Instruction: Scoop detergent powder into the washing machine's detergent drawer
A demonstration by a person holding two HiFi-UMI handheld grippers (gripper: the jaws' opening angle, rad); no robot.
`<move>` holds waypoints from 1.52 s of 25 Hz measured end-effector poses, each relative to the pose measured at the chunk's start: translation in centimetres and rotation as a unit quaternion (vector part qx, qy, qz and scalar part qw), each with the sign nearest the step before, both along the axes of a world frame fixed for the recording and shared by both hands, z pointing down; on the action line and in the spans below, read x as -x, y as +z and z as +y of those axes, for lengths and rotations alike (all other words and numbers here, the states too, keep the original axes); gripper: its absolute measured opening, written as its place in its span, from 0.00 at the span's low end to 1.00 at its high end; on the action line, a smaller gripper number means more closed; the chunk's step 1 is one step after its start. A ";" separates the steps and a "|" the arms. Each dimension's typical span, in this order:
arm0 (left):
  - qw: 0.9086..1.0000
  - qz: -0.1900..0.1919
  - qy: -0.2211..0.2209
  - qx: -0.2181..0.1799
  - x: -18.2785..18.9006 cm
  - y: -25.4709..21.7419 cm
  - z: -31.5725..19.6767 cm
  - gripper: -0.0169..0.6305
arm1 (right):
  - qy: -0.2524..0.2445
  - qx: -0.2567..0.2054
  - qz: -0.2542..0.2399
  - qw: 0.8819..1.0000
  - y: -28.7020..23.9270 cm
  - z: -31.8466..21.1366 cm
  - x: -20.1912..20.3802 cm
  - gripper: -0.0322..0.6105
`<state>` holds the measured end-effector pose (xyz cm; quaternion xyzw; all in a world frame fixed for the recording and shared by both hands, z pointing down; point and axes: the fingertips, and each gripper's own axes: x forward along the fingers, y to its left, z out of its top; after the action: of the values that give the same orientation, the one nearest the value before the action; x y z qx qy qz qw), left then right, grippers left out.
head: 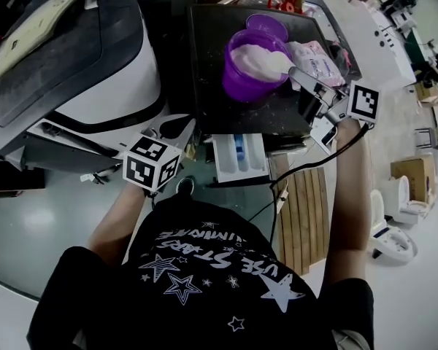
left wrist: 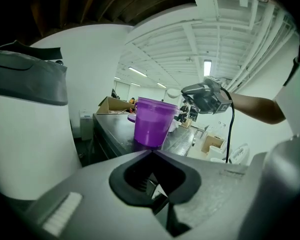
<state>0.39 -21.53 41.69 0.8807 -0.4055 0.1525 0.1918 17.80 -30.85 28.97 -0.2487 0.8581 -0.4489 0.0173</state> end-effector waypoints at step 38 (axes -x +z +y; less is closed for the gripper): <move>0.993 -0.035 -0.065 0.090 -1.3 6.5 13.6 0.03 | -0.236 -0.130 0.372 0.888 21.9 18.1 3.9 0.11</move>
<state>1.69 -7.94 48.24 0.8256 -0.4530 0.2066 0.2657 13.88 -12.73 50.87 -0.1835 0.8856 -0.1992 -0.3773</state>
